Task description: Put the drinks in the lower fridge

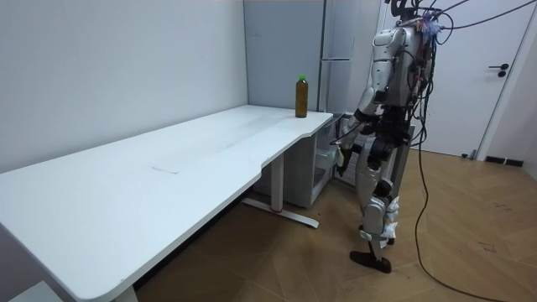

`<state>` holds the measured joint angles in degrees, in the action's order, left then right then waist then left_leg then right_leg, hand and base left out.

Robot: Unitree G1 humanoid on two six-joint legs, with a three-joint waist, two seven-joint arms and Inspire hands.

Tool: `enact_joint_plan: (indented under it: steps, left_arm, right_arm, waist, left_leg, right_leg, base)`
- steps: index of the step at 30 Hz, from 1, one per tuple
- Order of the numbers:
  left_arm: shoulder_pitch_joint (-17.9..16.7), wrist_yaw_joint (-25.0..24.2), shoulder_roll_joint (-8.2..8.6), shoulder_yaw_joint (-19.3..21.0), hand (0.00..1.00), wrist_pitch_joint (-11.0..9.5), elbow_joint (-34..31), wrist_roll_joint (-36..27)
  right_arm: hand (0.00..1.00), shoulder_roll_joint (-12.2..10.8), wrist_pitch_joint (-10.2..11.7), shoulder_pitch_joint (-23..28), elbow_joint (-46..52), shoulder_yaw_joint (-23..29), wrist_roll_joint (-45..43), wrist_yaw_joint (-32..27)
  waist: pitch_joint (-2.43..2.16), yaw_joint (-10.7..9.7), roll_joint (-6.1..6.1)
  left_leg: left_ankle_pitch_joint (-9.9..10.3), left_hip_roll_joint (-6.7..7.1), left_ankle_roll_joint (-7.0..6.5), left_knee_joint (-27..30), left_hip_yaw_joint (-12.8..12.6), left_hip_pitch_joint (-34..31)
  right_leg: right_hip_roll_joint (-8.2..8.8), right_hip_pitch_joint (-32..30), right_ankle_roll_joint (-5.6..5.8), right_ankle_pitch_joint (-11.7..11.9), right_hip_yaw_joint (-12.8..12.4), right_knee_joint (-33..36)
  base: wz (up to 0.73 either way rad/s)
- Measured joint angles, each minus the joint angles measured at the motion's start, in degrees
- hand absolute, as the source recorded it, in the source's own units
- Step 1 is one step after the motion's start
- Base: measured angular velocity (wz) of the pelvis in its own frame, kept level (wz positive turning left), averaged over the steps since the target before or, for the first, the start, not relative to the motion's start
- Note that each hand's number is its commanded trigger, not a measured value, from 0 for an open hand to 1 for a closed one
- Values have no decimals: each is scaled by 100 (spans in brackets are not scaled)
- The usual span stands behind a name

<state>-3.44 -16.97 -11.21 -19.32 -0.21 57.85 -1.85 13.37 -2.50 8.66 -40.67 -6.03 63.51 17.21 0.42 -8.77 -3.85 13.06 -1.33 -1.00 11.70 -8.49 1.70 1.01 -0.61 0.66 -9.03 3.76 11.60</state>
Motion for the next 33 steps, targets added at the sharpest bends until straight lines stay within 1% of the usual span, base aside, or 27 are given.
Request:
enact_joint_plan:
  steps: [1, 2, 3, 5, 6, 8, 9, 10, 11, 12, 13, 14, 16, 17, 19, 20, 21, 23, 24, 25, 26, 27, 29, 30, 31, 32, 33]
  left_arm:
    - [-81, 75, -1, 132, 0, -21, 106, -363]
    - [-133, 167, 7, 271, 0, -23, 253, -673]
    - [-161, 211, 11, 393, 0, -23, 262, -861]
    - [-267, 368, 28, 769, 0, -41, 426, -1424]
    - [-264, 408, 26, 825, 0, -41, 471, -1531]
    - [-357, 520, 42, 1215, 0, -43, 665, -1919]
    - [-397, 550, 35, 1263, 0, -42, 692, -2001]
    - [-483, 627, 28, 1363, 0, -35, 712, -2230]
    - [-548, 666, 38, 1428, 0, -34, 745, -2522]
    - [-585, 683, 44, 1454, 0, -20, 755, -2653]
    - [-667, 691, 48, 1488, 0, -2, 755, -2954]
    - [-747, 729, 58, 1550, 0, 33, 754, -3175]
    - [-822, 809, 76, 1722, 0, 82, 753, -3453]
    - [-842, 853, 83, 1879, 0, 132, 756, -3593]
    - [-876, 938, 100, 2078, 0, 168, 783, -3694]
    - [-947, 967, 105, 2171, 0, 198, 806, -3775]
    - [-1011, 967, 105, 2223, 0, 221, 803, -3870]
    - [-1273, 998, 100, 2437, 0, 295, 830, -4228]
    - [-1332, 1010, 101, 2496, 0, 322, 854, -4349]
    - [-1482, 1039, 99, 2600, 0, 387, 868, -4529]
    - [-1619, 1062, 96, 2669, 0, 425, 875, -4661]
    - [-1684, 1070, 97, 2711, 0, 456, 878, -4769]
    - [-1832, 1181, 104, 2693, 0, 559, 879, -5057]
    - [-1837, 1204, 104, 2693, 0, 592, 882, -5082]
    - [-1796, 1272, 105, 2673, 0, 645, 883, -5200]
    - [-1708, 1298, 104, 2578, 0, 667, 900, -5277]
    - [-1631, 1300, 111, 2571, 0, 691, 923, -5279]
  right_arm:
    - [100, 0, 0, -63, 13, 45, 25, -25]
    - [100, 1, -1, -88, 31, 77, 55, -88]
    - [100, 1, -6, -80, 39, 89, 113, -125]
    - [100, -8, -13, -81, 33, 97, 232, -327]
    - [100, -11, -18, -82, 28, 97, 290, -368]
    - [100, -12, -27, -112, -78, 118, 398, -456]
    - [100, -12, -31, -137, -149, 119, 398, -465]
    - [100, -9, -62, -149, -237, 139, 398, -525]
    - [100, -9, -113, -151, -316, 188, 403, -595]
    - [100, -10, -148, -150, -342, 214, 409, -647]
    - [100, -12, -255, -130, -360, 278, 421, -758]
    - [100, -11, -311, -131, -362, 305, 443, -866]
    - [100, -10, -379, -131, -357, 317, 476, -935]
    - [100, -10, -434, -130, -356, 361, 492, -961]
    - [100, -10, -520, -108, -361, 513, 495, -999]
    - [100, -10, -531, -107, -379, 580, 628, -1041]
    - [100, -10, -540, -102, -400, 621, 714, -1040]
    - [100, -10, -633, -79, -628, 839, 964, -1055]
    - [100, -10, -647, -64, -688, 898, 1028, -1079]
    - [100, -10, -664, -33, -817, 1010, 1127, -1088]
    - [100, -9, -684, 26, -862, 1105, 1218, -1106]
    - [100, -9, -702, 63, -867, 1161, 1269, -1110]
    - [100, 18, -708, 65, -960, 1288, 1456, -1150]
    - [100, 18, -709, 49, -992, 1338, 1554, -1166]
    - [100, 33, -708, -26, -1068, 1426, 1727, -1242]
    - [100, 81, -704, -236, -1177, 1435, 1824, -1345]
    - [100, 104, -700, -373, -1233, 1437, 1839, -1386]
  waist:
    - [6, 7, -10]
    - [7, 68, -30]
    - [9, 118, -43]
    - [22, 349, -88]
    - [16, 399, -95]
    - [0, 484, -127]
    - [-1, 497, -136]
    - [-5, 557, -149]
    - [-5, 632, -155]
    - [0, 644, -161]
    - [2, 640, -166]
    - [6, 685, -173]
    - [14, 742, -188]
    - [25, 739, -203]
    - [25, 760, -214]
    - [35, 799, -187]
    - [29, 820, -184]
    - [11, 873, -160]
    - [18, 891, -150]
    - [4, 912, -134]
    - [9, 919, -117]
    - [19, 914, -101]
    - [13, 898, 5]
    - [6, 901, 31]
    - [-2, 908, 84]
    - [13, 930, 127]
    - [7, 930, 120]
  left_leg:
    - [0, 8, 0, 4, 58, -9]
    - [-2, 10, 4, 0, 78, 10]
    - [-4, 6, 6, -6, 76, 28]
    - [-4, 0, 11, -36, 118, 80]
    - [-3, 0, 12, -38, 132, 83]
    - [-2, -1, 14, -31, 220, 92]
    - [-2, -1, 14, -27, 248, 97]
    - [-1, -1, 16, -25, 257, 109]
    - [-1, 1, 16, -27, 279, 136]
    - [-1, 7, 16, -28, 312, 159]
    - [-1, 25, 15, -30, 398, 209]
    - [-1, 35, 15, -40, 423, 274]
    - [2, 40, 13, -39, 487, 332]
    - [5, 51, 12, -41, 564, 387]
    - [35, 71, 0, -26, 655, 419]
    - [41, 81, -4, -13, 712, 449]
    - [43, 84, -6, -8, 721, 468]
    - [62, 91, -10, 10, 771, 549]
    - [62, 92, -11, 11, 782, 573]
    - [68, 99, -14, 15, 828, 593]
    - [73, 107, -16, 42, 882, 598]
    - [90, 108, -17, 86, 899, 590]
    - [195, 109, -22, 359, 975, 427]
    - [212, 118, -27, 430, 1017, 350]
    - [215, 148, -31, 528, 1045, 199]
    - [214, 183, -34, 658, 1050, -10]
    - [213, 187, -35, 731, 1054, -133]
  right_leg:
    - [6, 20, 0, 0, 43, -10]
    - [13, 56, 1, 0, 107, -13]
    - [11, 78, 1, -1, 118, -16]
    - [1, 165, 0, 0, 157, -82]
    - [2, 175, -1, 0, 182, -98]
    - [5, 218, -3, 2, 295, -99]
    - [7, 235, -3, 2, 331, -99]
    - [14, 271, -3, 2, 423, -105]
    - [16, 310, -3, 2, 433, -116]
    - [22, 353, -3, 1, 453, -130]
    - [40, 463, -2, 1, 535, -180]
    - [51, 552, 2, -2, 589, -206]
    - [53, 656, 14, -9, 612, -207]
    - [61, 746, 21, -13, 698, -205]
    - [78, 847, 56, -39, 765, -201]
    - [83, 890, 59, -41, 794, -200]
    - [85, 913, 61, -42, 806, -200]
    - [89, 1020, 70, -48, 851, -199]
    - [90, 1050, 72, -49, 861, -201]
    - [94, 1092, 76, -53, 903, -199]
    - [98, 1132, 77, -53, 925, -200]
    - [98, 1154, 78, -54, 950, -198]
    - [103, 1139, 98, -80, 1083, -171]
    - [109, 1111, 97, -93, 1093, -158]
    - [148, 960, 94, -161, 1078, -31]
    - [199, 743, 61, -250, 1069, 140]
    - [214, 628, 55, -265, 1080, 220]
  base:
    - [21]
    - [20]
    - [9]
    - [4]
    - [12]
    - [17]
    - [23]
    - [17]
    - [17]
    - [23]
    - [28]
    - [23]
    - [17]
    - [27]
    - [29]
    - [18]
    - [11]
    - [10]
    - [12]
    - [19]
    - [23]
    - [20]
    - [18]
    - [20]
    - [14]
    - [8]
    - [4]
